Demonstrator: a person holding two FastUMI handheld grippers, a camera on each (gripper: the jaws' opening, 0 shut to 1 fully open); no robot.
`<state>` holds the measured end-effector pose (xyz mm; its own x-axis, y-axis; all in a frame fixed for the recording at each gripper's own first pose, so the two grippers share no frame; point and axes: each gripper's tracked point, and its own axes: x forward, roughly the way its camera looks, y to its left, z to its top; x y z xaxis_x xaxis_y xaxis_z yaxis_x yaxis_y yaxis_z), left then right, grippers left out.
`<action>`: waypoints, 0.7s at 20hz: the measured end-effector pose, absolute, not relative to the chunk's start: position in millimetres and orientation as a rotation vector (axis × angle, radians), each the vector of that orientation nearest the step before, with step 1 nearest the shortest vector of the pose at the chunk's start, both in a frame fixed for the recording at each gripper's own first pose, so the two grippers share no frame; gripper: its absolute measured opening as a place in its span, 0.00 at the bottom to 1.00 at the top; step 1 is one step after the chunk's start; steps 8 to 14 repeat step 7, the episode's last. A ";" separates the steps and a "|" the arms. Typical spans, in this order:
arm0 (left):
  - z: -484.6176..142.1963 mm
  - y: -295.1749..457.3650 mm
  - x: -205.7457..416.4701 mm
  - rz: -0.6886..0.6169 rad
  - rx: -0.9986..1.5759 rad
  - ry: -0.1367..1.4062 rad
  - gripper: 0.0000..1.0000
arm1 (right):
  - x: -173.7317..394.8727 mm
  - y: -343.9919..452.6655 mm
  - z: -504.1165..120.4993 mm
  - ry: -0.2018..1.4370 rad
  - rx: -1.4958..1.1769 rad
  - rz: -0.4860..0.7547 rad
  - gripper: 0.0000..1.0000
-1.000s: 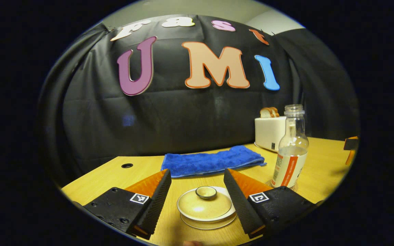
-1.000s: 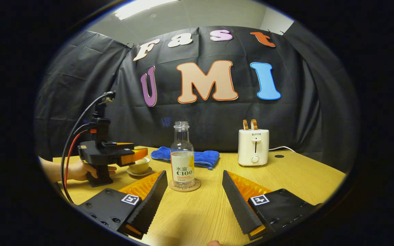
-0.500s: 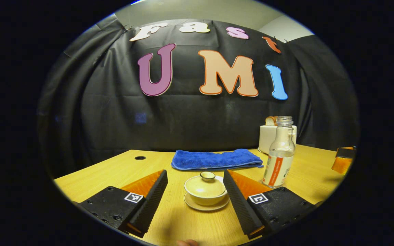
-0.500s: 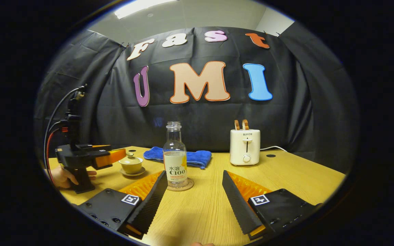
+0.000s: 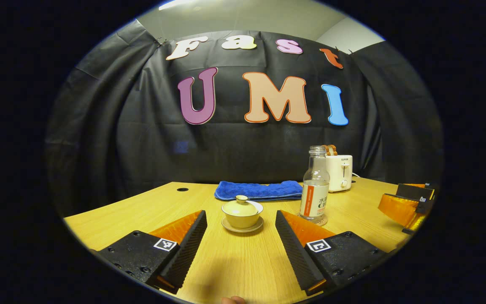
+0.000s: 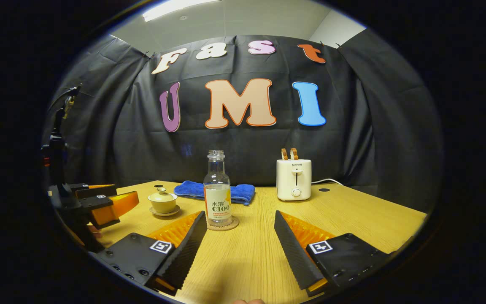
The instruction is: Open the teacup lid with one hand, grasp the water bottle and pour water into the teacup with the other hand; after pouring, place the water bottle on the coaster and then close the teacup lid.
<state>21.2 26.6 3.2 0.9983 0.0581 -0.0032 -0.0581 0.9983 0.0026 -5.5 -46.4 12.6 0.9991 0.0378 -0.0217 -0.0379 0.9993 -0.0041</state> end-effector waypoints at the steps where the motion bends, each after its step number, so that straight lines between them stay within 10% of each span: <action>1: 3.5 22.9 15.5 0.063 0.001 0.002 0.95 | -8.3 -44.2 12.1 0.022 -0.005 0.035 1.00; 14: 4.2 -0.9 -6.3 0.033 0.003 -0.001 0.96 | -17.1 -34.8 12.2 0.021 -0.005 0.033 1.00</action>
